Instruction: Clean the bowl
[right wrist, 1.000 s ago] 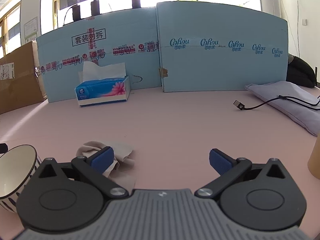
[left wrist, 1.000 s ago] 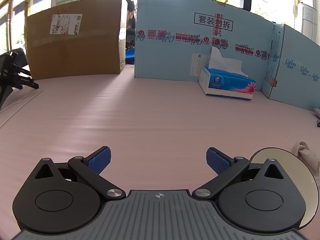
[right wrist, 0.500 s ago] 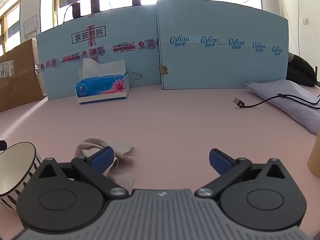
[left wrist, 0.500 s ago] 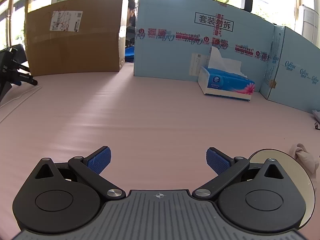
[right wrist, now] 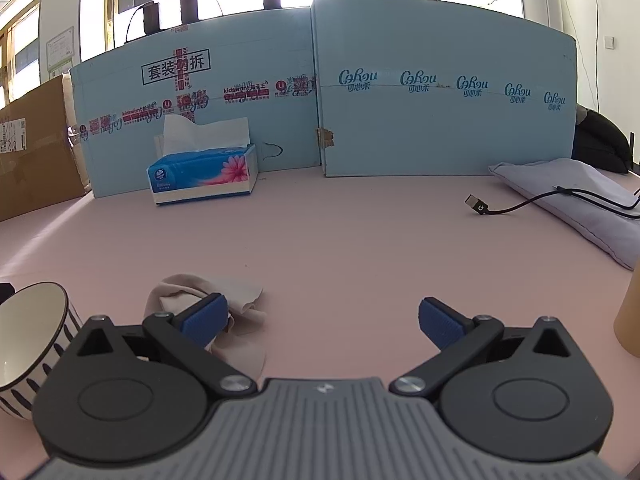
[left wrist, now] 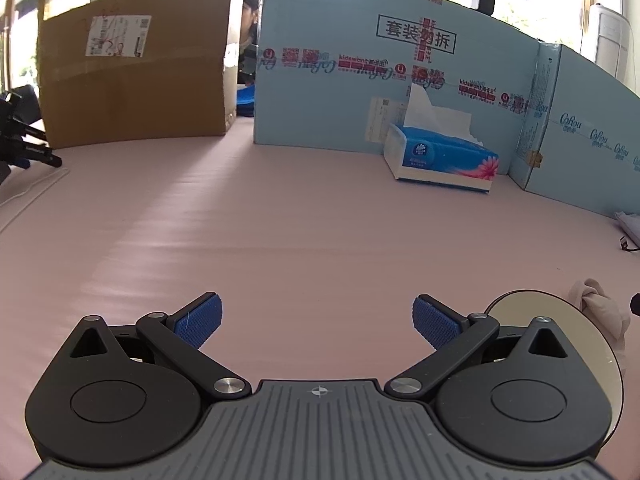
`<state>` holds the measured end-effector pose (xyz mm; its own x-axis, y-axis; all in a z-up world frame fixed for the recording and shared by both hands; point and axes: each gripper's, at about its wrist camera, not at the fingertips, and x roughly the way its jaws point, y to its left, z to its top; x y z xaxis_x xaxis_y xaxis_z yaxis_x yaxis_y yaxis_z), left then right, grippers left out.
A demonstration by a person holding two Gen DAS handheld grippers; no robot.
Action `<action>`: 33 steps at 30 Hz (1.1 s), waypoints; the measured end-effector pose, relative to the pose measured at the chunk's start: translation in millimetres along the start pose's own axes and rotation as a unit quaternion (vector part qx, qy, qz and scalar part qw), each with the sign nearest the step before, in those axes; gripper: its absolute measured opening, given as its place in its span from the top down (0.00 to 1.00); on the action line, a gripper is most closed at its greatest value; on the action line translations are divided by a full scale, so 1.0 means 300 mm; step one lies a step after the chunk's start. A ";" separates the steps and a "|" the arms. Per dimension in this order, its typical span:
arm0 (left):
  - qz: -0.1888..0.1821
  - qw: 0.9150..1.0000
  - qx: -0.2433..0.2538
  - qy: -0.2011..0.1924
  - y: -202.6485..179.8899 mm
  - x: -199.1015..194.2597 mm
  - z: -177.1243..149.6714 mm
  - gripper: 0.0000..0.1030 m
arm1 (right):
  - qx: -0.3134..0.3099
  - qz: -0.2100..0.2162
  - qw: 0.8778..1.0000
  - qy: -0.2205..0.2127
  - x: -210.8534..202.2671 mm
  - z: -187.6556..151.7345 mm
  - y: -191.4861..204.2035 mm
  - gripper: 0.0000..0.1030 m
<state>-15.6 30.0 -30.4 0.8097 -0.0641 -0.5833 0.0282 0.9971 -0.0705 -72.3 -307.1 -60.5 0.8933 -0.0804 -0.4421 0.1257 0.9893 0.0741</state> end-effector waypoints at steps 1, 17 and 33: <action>0.002 1.000 0.002 0.000 -0.002 0.001 0.001 0.00 | 0.000 0.000 1.000 0.000 0.000 0.000 0.000 0.00; 0.005 1.000 -0.002 0.006 -0.003 0.008 0.001 0.00 | 0.000 -0.001 1.000 0.001 0.002 -0.001 -0.003 0.00; 0.011 1.000 -0.022 -0.010 0.007 -0.010 0.003 0.00 | 0.001 -0.002 1.000 0.003 0.008 -0.011 -0.006 0.00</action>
<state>-17.5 32.2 -28.2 0.8211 -0.0402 -0.5694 -0.0156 0.9956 -0.0928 -71.7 -308.8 -64.6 0.8906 -0.0834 -0.4471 0.1295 0.9888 0.0736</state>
